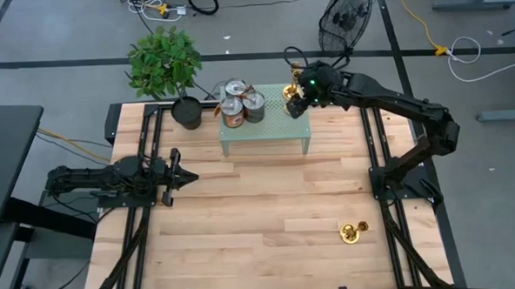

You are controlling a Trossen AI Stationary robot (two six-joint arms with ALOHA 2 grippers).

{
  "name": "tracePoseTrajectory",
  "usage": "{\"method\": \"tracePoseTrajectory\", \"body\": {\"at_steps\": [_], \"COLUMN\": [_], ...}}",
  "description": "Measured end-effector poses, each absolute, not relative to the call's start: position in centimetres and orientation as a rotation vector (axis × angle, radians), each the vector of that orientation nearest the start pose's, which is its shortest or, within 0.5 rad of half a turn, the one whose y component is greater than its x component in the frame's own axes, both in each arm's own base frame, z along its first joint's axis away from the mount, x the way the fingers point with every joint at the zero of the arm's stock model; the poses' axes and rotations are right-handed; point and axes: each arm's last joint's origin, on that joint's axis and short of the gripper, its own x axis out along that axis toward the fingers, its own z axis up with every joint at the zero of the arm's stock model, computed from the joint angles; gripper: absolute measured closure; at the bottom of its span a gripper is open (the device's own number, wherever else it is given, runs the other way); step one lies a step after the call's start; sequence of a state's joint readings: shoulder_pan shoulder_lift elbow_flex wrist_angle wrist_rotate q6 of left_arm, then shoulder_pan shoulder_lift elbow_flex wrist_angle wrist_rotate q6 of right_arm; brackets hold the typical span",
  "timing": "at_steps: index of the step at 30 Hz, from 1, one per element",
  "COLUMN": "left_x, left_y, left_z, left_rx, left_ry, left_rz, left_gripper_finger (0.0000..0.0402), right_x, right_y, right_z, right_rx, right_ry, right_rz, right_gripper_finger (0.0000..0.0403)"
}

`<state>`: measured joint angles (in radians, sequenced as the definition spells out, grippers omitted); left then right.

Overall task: Pick & Place candle stick holders
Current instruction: Put the gold candle holder on the shelf

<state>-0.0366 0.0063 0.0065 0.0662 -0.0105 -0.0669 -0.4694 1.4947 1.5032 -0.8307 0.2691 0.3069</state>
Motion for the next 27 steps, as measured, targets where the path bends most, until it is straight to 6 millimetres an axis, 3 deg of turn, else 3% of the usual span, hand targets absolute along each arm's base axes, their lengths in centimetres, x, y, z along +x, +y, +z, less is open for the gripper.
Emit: {"method": "tracePoseTrajectory", "body": {"at_steps": [7, 15, 22, 27], "left_x": [9.7, 9.7, 9.7, 9.7], "left_y": [-0.3, -0.3, -0.3, -0.3], "left_z": [17.2, 17.2, 17.2, 17.2], "left_rx": [-0.068, -0.068, -0.068, -0.068], "left_ry": [-0.065, -0.066, -0.066, -0.066], "left_rz": [-0.029, -0.029, -0.028, -0.028], "left_gripper_finger": [0.0371, 0.0371, 0.0371, 0.0371], "right_x": [25.1, 23.9, 23.0, 21.2], "right_y": [-13.5, -13.0, -11.0, -8.9], "right_z": [36.9, 37.6, 35.4, 33.7], "right_rx": [0.369, 0.361, 0.336, 0.323], "right_ry": [0.773, 0.777, 0.793, 0.811], "right_rz": [-0.825, -0.823, -0.774, -0.729], "right_gripper_finger": [0.0153, 0.0153, 0.0153, 0.0153]}}
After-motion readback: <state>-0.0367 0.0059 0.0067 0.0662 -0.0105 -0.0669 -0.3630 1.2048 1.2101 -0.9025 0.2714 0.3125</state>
